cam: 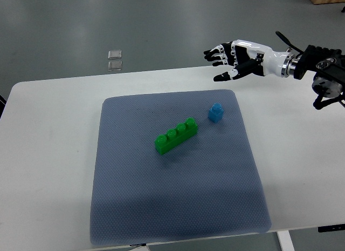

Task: Stack blue block on green block with right hand
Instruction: 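Move the right hand toward the small blue block on the mat, then close the right hand fingers around the small blue block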

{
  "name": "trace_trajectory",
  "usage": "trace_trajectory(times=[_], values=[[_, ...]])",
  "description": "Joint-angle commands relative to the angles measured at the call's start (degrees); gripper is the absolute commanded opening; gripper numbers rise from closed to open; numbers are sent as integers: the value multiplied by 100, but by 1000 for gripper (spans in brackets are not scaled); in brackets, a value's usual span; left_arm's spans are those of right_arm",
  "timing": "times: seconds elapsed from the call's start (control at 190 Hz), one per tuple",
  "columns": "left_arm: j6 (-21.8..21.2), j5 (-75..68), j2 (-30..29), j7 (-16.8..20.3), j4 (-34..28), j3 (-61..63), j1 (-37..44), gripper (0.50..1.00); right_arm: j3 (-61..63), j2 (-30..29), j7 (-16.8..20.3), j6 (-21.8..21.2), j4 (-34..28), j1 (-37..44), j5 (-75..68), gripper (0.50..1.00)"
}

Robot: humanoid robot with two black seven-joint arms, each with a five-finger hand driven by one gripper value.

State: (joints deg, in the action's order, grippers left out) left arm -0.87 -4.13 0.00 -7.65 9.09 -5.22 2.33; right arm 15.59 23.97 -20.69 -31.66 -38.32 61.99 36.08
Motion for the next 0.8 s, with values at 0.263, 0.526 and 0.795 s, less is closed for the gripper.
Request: trace_trajectory(times=[0.263,0.526,0.795], values=[[-1,0,0,0,-4,-5,-5,1000,-100,-68,-137,1698,-483,-99,3018,919],[-1,0,0,0,5,-5,-5,1000,-302,-103,-58,2331,-852,-170,4531,917],[-1,0,0,0,5,-5,4,1000,-671,-314,610,2490,-729,-179,4557,915]])
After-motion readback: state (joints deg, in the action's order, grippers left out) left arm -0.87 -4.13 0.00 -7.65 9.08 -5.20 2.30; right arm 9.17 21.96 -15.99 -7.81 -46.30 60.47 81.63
